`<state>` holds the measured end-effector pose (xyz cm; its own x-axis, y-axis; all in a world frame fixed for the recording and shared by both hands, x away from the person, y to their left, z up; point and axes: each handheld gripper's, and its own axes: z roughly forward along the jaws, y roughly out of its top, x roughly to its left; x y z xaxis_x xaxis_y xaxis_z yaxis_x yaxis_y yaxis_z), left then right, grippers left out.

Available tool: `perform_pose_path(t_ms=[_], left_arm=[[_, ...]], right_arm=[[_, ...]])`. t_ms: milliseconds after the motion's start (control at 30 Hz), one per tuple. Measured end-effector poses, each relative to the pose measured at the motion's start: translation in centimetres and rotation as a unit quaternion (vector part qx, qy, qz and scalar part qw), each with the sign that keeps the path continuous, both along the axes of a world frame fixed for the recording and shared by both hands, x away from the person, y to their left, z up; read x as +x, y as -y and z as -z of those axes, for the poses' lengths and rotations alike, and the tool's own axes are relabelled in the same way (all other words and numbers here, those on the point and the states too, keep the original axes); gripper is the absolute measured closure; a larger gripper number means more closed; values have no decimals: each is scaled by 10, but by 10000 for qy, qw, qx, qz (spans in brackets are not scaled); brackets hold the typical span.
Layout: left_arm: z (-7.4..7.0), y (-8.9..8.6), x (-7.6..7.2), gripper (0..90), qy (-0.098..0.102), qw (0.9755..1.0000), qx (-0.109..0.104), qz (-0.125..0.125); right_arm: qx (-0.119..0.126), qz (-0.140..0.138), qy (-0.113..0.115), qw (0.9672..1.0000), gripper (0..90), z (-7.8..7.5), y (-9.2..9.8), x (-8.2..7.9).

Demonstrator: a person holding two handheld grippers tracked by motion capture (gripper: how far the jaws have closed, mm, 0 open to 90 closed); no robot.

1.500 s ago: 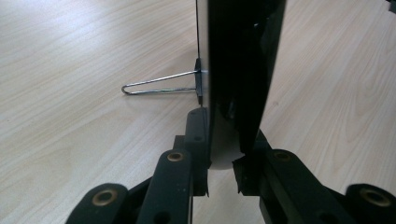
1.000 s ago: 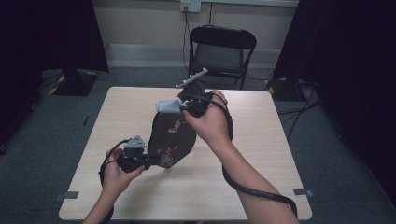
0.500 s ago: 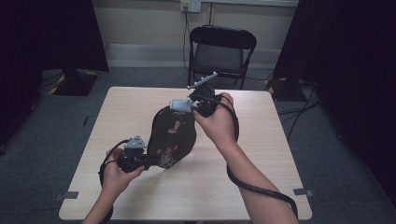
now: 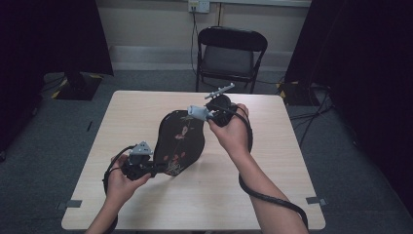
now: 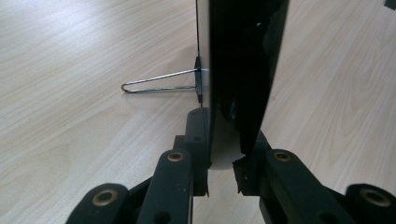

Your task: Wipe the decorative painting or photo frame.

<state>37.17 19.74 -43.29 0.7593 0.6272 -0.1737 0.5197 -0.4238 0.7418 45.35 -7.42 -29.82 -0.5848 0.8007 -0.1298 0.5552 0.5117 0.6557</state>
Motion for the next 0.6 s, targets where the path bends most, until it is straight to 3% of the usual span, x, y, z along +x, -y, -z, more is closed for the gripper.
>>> perform_pose_path(t_ms=[300, 600], left_arm=[[0, 0, 0, 784, 13, 10000, 5, 15], [0, -1, 0, 784, -7, 10000, 33, 26]], right_arm=[[27, 194, -63, 9998, 783, 17, 11, 8], [-132, 370, -233, 9990, 783, 39, 17, 14]])
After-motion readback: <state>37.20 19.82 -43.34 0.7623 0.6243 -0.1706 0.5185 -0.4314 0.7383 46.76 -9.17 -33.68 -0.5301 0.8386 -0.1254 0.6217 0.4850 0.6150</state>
